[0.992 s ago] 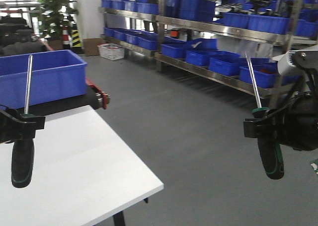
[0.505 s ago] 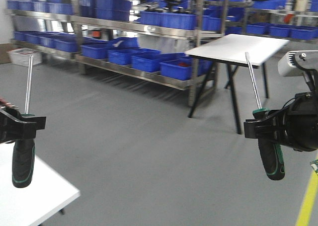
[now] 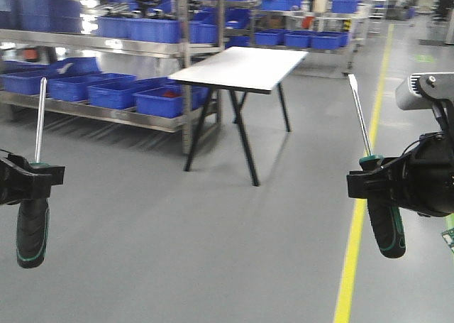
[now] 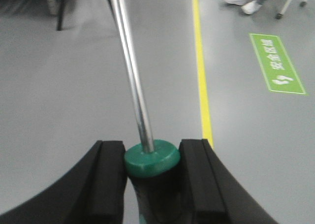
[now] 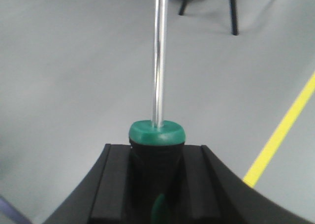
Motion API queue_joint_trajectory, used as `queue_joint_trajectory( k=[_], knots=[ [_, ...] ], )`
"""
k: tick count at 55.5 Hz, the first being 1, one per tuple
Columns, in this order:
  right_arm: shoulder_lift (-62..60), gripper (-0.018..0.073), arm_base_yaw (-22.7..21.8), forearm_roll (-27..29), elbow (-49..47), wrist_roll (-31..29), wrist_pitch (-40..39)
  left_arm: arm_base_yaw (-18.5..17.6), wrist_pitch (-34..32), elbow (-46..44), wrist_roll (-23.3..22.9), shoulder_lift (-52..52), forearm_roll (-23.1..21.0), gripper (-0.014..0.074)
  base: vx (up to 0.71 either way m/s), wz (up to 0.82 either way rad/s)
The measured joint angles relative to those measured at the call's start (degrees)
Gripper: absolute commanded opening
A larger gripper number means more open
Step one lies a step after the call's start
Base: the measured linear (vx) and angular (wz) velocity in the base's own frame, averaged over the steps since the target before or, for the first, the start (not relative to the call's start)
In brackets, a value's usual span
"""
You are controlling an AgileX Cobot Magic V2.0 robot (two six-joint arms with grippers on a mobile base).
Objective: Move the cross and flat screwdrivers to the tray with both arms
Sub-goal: 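Hold both screwdrivers upright while the base turns away from the table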
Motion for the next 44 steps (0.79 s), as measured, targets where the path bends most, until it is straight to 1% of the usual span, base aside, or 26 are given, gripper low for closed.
queue_joint_trajectory(
  k=[26, 36, 44],
  knots=[
    [0.0, -0.0008, 0.0, 0.0, 0.0, 0.0, 0.14, 0.0, 0.0, 0.0, 0.0, 0.0, 0.0, 0.0001, 0.26, -0.43],
    [0.0, -0.0008, 0.0, -0.05, 0.0, 0.0, 0.14, 0.0, 0.0, 0.0, 0.0, 0.0, -0.06, 0.0001, 0.32, -0.25],
    [0.0, -0.0008, 0.0, -0.1, 0.0, 0.0, 0.17, 0.0, 0.0, 0.0, 0.0, 0.0, -0.06, 0.0001, 0.35, -0.08]
  ],
)
